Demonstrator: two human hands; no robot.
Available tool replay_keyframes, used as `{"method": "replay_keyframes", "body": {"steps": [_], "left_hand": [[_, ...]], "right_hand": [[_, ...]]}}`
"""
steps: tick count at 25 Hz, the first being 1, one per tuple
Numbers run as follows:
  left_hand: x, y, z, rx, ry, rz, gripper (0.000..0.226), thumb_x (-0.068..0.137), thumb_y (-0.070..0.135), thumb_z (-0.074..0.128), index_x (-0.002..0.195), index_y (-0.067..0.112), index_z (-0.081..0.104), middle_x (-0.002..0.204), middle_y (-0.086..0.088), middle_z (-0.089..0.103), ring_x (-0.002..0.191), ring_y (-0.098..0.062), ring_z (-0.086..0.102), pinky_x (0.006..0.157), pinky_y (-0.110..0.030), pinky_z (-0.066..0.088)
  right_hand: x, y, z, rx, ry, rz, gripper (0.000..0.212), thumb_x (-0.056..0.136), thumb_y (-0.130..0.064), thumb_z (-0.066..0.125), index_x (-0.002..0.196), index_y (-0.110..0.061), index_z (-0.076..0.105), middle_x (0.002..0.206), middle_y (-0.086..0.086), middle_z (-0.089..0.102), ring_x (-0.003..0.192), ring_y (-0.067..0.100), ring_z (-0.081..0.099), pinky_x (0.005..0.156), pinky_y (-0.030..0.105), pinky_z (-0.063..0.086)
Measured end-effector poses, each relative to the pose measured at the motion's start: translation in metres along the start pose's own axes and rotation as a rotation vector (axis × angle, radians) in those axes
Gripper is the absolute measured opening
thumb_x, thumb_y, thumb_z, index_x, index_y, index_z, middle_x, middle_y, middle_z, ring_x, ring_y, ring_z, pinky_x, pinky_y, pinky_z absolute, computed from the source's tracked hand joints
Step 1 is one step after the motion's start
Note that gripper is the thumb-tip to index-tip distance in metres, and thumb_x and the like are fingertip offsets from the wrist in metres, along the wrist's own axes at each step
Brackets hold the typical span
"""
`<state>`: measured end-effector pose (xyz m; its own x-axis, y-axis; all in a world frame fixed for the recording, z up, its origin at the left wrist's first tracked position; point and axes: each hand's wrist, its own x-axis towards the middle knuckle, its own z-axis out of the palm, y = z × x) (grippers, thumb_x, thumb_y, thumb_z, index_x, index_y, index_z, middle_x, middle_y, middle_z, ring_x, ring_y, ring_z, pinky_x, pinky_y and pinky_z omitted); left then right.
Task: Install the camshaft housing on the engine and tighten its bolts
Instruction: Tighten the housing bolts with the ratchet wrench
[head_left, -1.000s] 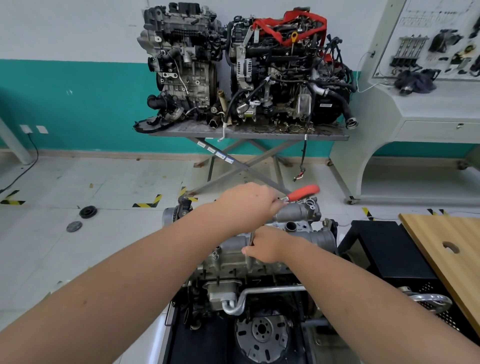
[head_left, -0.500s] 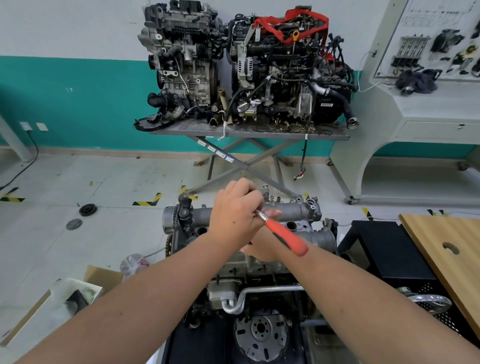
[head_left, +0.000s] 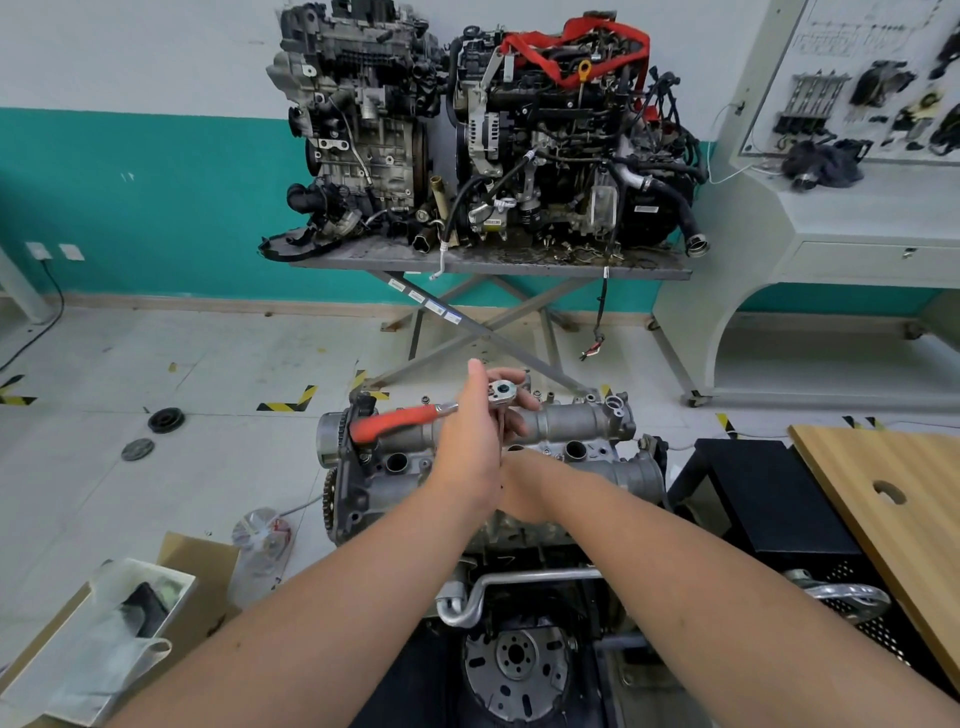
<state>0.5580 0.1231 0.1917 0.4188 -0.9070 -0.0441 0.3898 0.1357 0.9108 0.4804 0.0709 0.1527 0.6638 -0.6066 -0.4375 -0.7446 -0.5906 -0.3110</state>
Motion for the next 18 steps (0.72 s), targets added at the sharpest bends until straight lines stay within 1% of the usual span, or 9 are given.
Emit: {"method": "replay_keyframes", "body": {"steps": [2,5,6,8,11,12,14,16,18], "left_hand": [[0.008,0.008,-0.003,-0.045,-0.012,-0.127,0.048,0.105,0.048,0.037,0.089,0.016,0.069,0.065,-0.007,0.064,0.046,-0.016,0.049,0.048,-0.024,0.045],[0.016,0.027,-0.008,0.054,0.034,-0.301,0.039,0.103,0.049,0.043,0.103,0.013,0.058,0.059,-0.007,0.062,0.045,-0.018,0.053,0.047,-0.027,0.047],[0.019,0.032,-0.01,0.142,0.014,-0.325,0.037,0.103,0.048,0.043,0.105,0.014,0.056,0.059,-0.005,0.063,0.047,-0.02,0.057,0.051,-0.029,0.051],[0.018,0.044,-0.009,0.359,-0.076,-0.309,0.03,0.104,0.042,0.042,0.104,0.016,0.055,0.06,-0.002,0.065,0.056,-0.024,0.065,0.066,-0.035,0.057],[0.018,0.058,-0.005,0.608,-0.208,-0.286,0.024,0.101,0.031,0.046,0.098,0.012,0.061,0.062,-0.001,0.067,0.064,-0.025,0.071,0.08,-0.04,0.058],[0.018,0.061,-0.003,0.716,-0.261,-0.266,0.025,0.101,0.029,0.047,0.099,0.009,0.062,0.064,-0.003,0.069,0.067,-0.027,0.072,0.08,-0.04,0.058],[0.016,0.068,0.002,1.027,-0.391,-0.177,0.031,0.101,0.03,0.046,0.1,0.006,0.063,0.069,-0.004,0.073,0.066,-0.026,0.07,0.069,-0.033,0.052],[0.014,0.074,0.008,1.372,-0.497,0.002,0.034,0.102,0.035,0.044,0.093,0.008,0.063,0.072,-0.004,0.073,0.057,-0.019,0.058,0.056,-0.027,0.043],[0.014,0.077,0.016,1.679,-0.543,0.201,0.037,0.103,0.041,0.041,0.085,0.014,0.059,0.072,-0.003,0.065,0.057,-0.017,0.052,0.053,-0.029,0.04]], "right_hand": [[-0.003,0.0,-0.003,0.07,-0.043,0.011,0.038,0.1,-0.028,0.046,0.085,-0.014,0.079,0.082,-0.002,0.072,0.074,0.014,0.063,0.069,0.032,0.047],[-0.007,-0.004,-0.004,0.115,-0.058,0.045,0.044,0.101,-0.038,0.049,0.079,-0.016,0.081,0.082,-0.002,0.071,0.082,0.017,0.067,0.083,0.034,0.053],[-0.008,-0.004,-0.004,0.097,-0.05,0.038,0.045,0.101,-0.039,0.049,0.08,-0.016,0.081,0.081,-0.002,0.069,0.084,0.018,0.067,0.085,0.035,0.053],[-0.008,-0.004,-0.004,0.095,-0.024,0.027,0.045,0.101,-0.04,0.049,0.082,-0.015,0.081,0.076,-0.005,0.065,0.081,0.018,0.064,0.083,0.035,0.052],[-0.009,-0.001,-0.003,0.075,-0.018,-0.007,0.045,0.102,-0.039,0.048,0.083,-0.016,0.082,0.074,-0.008,0.06,0.073,0.009,0.057,0.082,0.033,0.049],[-0.008,0.0,-0.002,0.064,-0.017,-0.022,0.045,0.102,-0.038,0.047,0.084,-0.016,0.082,0.075,-0.008,0.06,0.073,0.008,0.055,0.084,0.034,0.049],[-0.007,0.0,-0.002,0.057,-0.017,-0.027,0.044,0.103,-0.037,0.047,0.085,-0.015,0.082,0.076,-0.007,0.059,0.075,0.008,0.053,0.087,0.035,0.049],[-0.005,0.0,0.001,0.05,-0.01,-0.029,0.043,0.102,-0.035,0.047,0.086,-0.013,0.081,0.079,-0.003,0.062,0.079,0.012,0.056,0.085,0.034,0.048],[-0.003,0.001,0.003,0.065,-0.004,-0.02,0.042,0.102,-0.035,0.048,0.088,-0.011,0.079,0.088,0.004,0.068,0.084,0.017,0.061,0.087,0.037,0.051]]}}
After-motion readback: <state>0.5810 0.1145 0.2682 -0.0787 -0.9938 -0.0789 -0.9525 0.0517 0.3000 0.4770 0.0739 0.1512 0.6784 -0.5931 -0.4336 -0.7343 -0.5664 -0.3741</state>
